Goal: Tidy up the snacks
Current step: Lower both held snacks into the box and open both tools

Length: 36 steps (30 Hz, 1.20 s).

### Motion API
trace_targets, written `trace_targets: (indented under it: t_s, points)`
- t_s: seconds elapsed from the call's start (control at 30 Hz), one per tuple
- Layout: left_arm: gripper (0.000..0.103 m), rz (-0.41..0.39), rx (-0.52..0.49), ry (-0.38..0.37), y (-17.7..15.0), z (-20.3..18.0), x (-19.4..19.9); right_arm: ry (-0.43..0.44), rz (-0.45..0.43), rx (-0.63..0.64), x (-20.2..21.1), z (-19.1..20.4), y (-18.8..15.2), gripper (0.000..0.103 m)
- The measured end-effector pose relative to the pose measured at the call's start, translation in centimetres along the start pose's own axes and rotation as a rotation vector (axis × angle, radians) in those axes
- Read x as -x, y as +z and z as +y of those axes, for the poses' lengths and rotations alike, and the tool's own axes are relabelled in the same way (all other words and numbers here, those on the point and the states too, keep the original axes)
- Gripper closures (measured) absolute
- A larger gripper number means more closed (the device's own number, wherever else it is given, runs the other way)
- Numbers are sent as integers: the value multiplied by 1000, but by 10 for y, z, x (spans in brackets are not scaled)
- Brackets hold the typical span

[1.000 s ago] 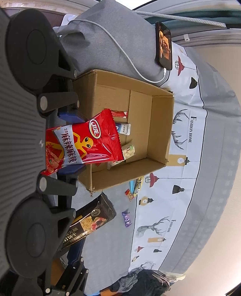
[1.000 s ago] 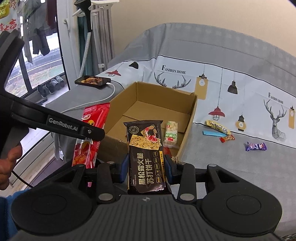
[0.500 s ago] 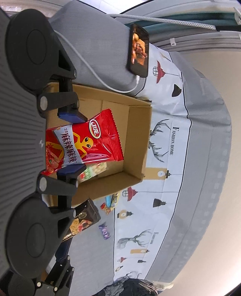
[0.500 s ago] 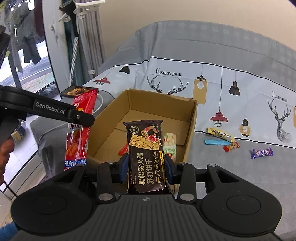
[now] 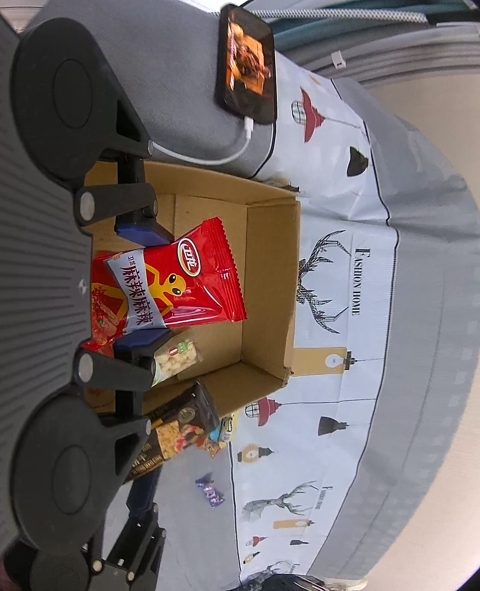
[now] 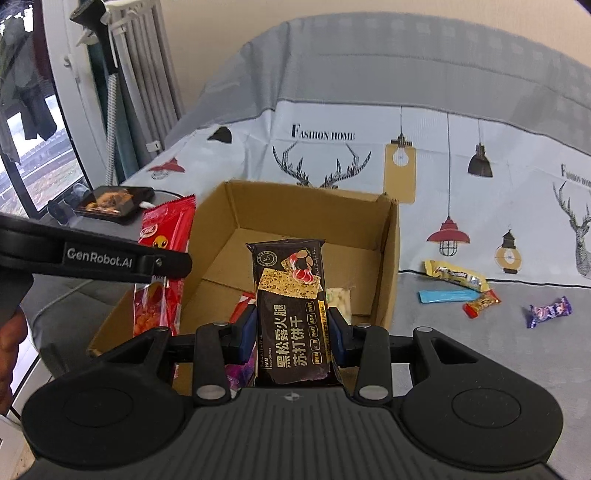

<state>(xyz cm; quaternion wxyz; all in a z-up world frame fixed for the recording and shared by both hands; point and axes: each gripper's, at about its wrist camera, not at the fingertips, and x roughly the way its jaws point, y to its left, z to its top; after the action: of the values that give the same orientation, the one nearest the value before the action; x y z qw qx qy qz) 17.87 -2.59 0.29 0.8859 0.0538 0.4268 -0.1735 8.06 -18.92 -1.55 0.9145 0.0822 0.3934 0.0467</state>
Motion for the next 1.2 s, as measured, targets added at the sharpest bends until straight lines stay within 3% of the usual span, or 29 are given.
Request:
trace_targets:
  t_s: [0.4,0.7,0.77,0.8,0.83,0.9,1.2]
  points:
    - [50,105,-8,29,-2,10,-74,-9,73,-13,-60,-10,-2,62]
    - [49,156,-9,44,-10,15,-98,-21,99,-7,-79,-10,-6,62]
    - [33,152,0,56,-8,15,-99,-25,94,-9,-81,-9,-5,60]
    - [7,141,10,67,-7,16,-97,-30,83,-8,-80,-8,-4,56]
    - [0,125,19,79,-7,16,-94,-34,72,3,-77,-7,-2,45]
    - [0,92,24,78,-8,17,-84,-53,49,23,-71,-4,0,30]
    - [0,48,90,113,-51,8,-4,-43,49,70,-5,18,-16,15]
